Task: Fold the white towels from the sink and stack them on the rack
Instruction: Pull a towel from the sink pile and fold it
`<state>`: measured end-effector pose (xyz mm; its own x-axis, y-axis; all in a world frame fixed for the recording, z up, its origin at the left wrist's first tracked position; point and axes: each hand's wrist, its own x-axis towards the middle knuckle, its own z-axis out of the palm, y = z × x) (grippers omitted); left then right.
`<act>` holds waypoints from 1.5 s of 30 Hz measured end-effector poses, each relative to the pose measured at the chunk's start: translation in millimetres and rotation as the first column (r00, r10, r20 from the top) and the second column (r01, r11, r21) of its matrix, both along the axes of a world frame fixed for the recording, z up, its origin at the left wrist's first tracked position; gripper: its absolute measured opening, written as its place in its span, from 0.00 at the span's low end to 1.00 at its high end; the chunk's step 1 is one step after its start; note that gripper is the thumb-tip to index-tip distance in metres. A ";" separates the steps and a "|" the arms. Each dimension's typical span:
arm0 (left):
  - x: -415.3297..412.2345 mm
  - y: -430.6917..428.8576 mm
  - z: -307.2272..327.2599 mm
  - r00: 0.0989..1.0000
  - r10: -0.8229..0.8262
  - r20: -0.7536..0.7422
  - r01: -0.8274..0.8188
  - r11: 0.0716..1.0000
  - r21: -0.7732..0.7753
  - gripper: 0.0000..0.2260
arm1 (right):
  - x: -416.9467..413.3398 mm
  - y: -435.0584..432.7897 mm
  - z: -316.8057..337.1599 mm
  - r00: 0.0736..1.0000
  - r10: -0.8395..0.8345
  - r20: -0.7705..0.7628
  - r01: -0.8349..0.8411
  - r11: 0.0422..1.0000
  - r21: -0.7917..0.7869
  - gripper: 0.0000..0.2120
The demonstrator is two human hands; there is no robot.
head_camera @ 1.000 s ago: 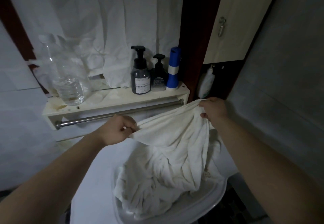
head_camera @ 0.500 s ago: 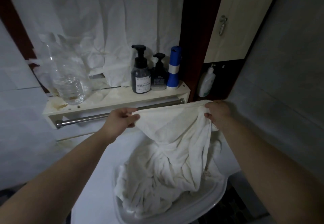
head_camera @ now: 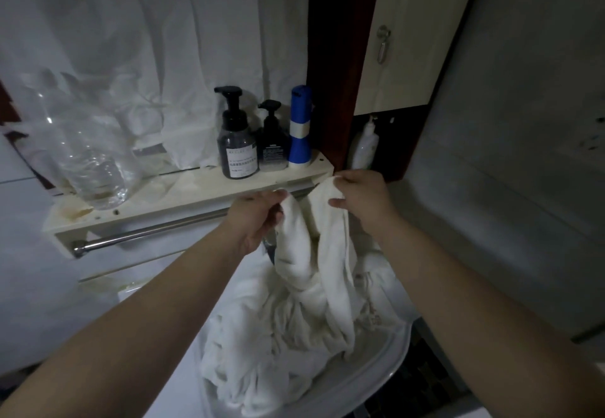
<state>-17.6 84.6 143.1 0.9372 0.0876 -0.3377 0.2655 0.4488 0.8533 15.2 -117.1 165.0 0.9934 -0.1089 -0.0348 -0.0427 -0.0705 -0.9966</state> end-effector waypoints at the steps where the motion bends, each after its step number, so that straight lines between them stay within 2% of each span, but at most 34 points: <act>1: 0.5 -7.7 2.9 1.000 -0.024 0.000 0.024 1.000 -0.014 0.02 | -2.8 5.3 1.3 0.999 0.014 0.040 -0.011 0.997 -0.079 0.09; 4: -2.1 -32.5 8.8 0.996 -0.091 -0.003 0.090 0.994 -0.058 0.02 | -12.4 15.2 -4.6 0.979 0.077 0.191 -0.008 0.942 -0.337 0.08; 6: -5.6 -44.2 9.2 0.996 -0.091 0.008 0.091 0.995 -0.044 0.03 | -19.5 21.0 -8.2 0.944 0.138 0.299 0.042 0.851 -0.524 0.07; 8: -9.2 -50.1 7.8 0.997 -0.078 0.015 0.078 0.997 -0.025 0.07 | -22.5 21.1 -11.1 0.921 0.181 0.344 0.075 0.786 -0.614 0.08; 10: -11.5 -50.6 5.2 0.998 -0.060 0.016 0.060 0.998 0.001 0.08 | -22.8 19.5 -12.2 0.918 0.199 0.342 0.067 0.773 -0.631 0.08; 14: -13.8 -49.0 1.1 0.994 -0.083 0.066 0.083 0.997 0.000 0.07 | -22.3 17.0 -15.2 0.928 0.198 0.315 0.022 0.815 -0.579 0.07; 17: -14.7 -49.5 0.5 0.984 -0.121 0.129 0.131 0.989 -0.072 0.18 | -22.3 13.9 -15.4 0.918 0.187 0.349 0.058 0.808 -0.586 0.08; 19: -15.1 -52.3 2.1 0.980 -0.128 0.156 0.143 0.986 -0.091 0.21 | -21.6 13.7 -13.8 0.912 0.194 0.361 0.080 0.779 -0.621 0.07; 21: -13.8 -56.5 2.6 0.988 -0.082 0.133 0.097 0.990 -0.107 0.21 | -21.6 14.9 -12.7 0.909 0.201 0.365 0.098 0.748 -0.656 0.07; 24: -14.1 -59.9 2.3 0.997 -0.020 0.081 0.034 0.984 -0.176 0.17 | -24.7 16.9 -11.6 0.898 0.219 0.382 0.106 0.734 -0.671 0.07; 28: -21.1 -58.5 9.2 0.978 -0.181 0.100 0.196 0.966 -0.171 0.24 | -28.8 14.7 -11.3 0.888 0.261 0.378 0.067 0.740 -0.669 0.06; 31: -24.2 -56.1 13.5 0.959 -0.264 0.100 0.275 0.952 -0.131 0.28 | -27.6 12.3 -14.1 0.908 0.232 0.350 0.060 0.753 -0.655 0.11; 33: -24.5 -53.9 13.6 0.954 -0.283 0.094 0.288 0.957 -0.039 0.29 | -26.4 10.0 -14.8 0.919 0.173 0.354 0.094 0.778 -0.622 0.12; 36: -19.8 -42.8 9.8 0.967 -0.238 0.096 0.191 0.917 0.349 0.26 | -25.2 4.9 -15.3 0.948 0.143 0.284 0.015 0.871 -0.491 0.11; 39: -9.9 -27.7 -2.3 0.942 -0.283 0.182 0.096 0.746 0.659 0.19 | -25.0 -1.4 -10.2 0.972 0.177 0.152 -0.126 0.948 -0.292 0.12; 42: -3.2 -23.2 -11.3 0.868 -0.470 0.163 0.140 0.545 0.827 0.16 | -26.5 -8.6 3.0 0.959 0.259 0.113 -0.248 0.963 -0.105 0.10; 44: 0.0 -24.6 -12.5 0.826 -0.531 0.187 0.065 0.420 0.905 0.12 | -29.6 -16.0 11.5 0.940 0.324 0.106 -0.320 0.946 -0.058 0.12; 45: 1.5 -25.1 -11.9 0.813 -0.542 0.214 0.016 0.388 0.921 0.10 | -31.3 -20.3 15.1 0.929 0.353 0.107 -0.348 0.936 -0.059 0.13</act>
<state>-16.1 59.5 131.2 0.9598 -0.2220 0.1719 -0.2739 -0.6055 0.7473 -16.1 -137.5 180.1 0.9655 0.2481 0.0785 0.1057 -0.0983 -0.9895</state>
